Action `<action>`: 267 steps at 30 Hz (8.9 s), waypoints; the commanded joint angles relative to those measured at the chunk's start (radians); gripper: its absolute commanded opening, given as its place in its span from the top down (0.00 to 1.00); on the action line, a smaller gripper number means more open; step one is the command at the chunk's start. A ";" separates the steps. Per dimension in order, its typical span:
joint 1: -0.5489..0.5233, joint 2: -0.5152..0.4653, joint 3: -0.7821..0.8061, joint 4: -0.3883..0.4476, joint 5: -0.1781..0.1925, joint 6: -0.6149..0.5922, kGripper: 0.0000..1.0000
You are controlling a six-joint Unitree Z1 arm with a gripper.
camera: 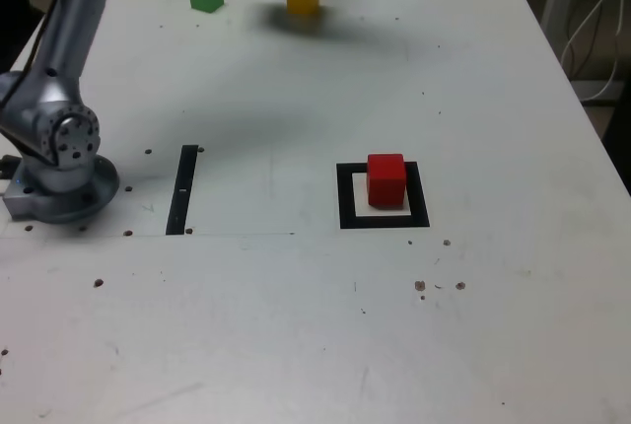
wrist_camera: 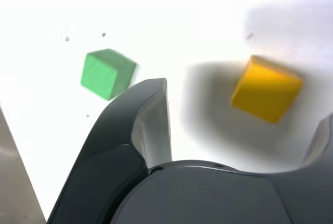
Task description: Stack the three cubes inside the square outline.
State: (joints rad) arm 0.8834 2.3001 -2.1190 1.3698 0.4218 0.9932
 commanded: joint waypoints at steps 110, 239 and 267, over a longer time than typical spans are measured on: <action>-0.972 -0.190 0.251 0.220 -0.255 -1.084 0.83; 0.269 -0.181 0.249 -0.186 -0.011 0.219 0.06; 0.310 -0.082 0.304 -0.223 -0.030 0.470 0.10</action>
State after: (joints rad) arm 1.1907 2.2091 -1.8091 1.1519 0.3957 1.4580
